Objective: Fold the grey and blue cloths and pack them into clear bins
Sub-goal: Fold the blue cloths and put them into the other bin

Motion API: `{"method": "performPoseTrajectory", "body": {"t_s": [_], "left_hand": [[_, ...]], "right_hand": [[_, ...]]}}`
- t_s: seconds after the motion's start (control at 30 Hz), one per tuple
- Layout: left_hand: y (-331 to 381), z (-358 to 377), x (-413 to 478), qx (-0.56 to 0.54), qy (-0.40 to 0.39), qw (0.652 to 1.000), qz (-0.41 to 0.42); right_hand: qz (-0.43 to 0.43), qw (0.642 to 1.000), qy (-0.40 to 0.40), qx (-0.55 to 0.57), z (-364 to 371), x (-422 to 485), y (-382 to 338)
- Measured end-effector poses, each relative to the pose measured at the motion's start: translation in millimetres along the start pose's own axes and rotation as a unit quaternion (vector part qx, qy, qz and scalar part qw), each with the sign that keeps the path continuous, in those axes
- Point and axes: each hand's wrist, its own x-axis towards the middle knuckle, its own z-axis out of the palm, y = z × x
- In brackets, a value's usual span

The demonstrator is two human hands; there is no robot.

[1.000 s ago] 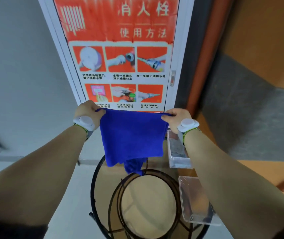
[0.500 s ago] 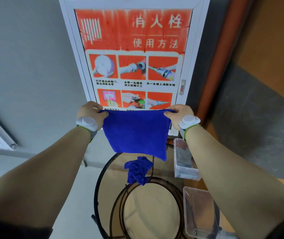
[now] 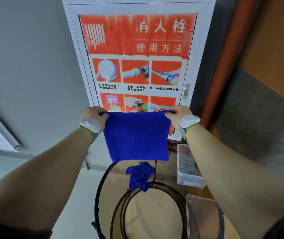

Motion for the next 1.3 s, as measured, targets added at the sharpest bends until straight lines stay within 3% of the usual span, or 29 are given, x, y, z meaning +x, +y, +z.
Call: {"method": "performPoseTrajectory", "body": {"t_s": [0.2,0.33,0.47,0.63,1.0,1.1,1.2,1.3], "left_hand": [[0.0,4.9,6.4,-0.069,-0.017,0.997,-0.003],[-5.5,14.3,-5.8,-0.107,-0.018,0.994,-0.016],[-31.3,34.7,-43.8,-0.147,-0.038,0.986,-0.068],[-68.3,60.2,-94.8,-0.194,-0.042,0.97,-0.138],[-126.8,94.3,-234.9,-0.127,-0.1,0.965,-0.208],[-134.9,100.4,-262.5,-0.098,-0.138,0.964,-0.204],[-142.3,105.1,-283.4,-0.066,-0.176,0.965,-0.181],[-149.6,107.1,-303.0,-0.036,-0.222,0.962,-0.158]], "right_hand": [[0.008,1.0,0.009,0.006,2.5,7.3,-0.4],[0.039,0.996,0.023,0.074,12.9,-3.8,2.9],[0.094,0.989,-0.01,0.114,35.8,-25.6,34.2],[0.155,0.984,-0.034,0.082,66.5,-60.1,65.1],[0.212,0.969,-0.129,-0.007,93.4,-170.7,132.0],[0.211,0.953,-0.214,-0.03,86.6,-200.4,143.3],[0.244,0.951,-0.189,-0.014,84.7,-225.6,153.8],[0.252,0.954,-0.144,-0.069,88.0,-252.4,156.6]]}}
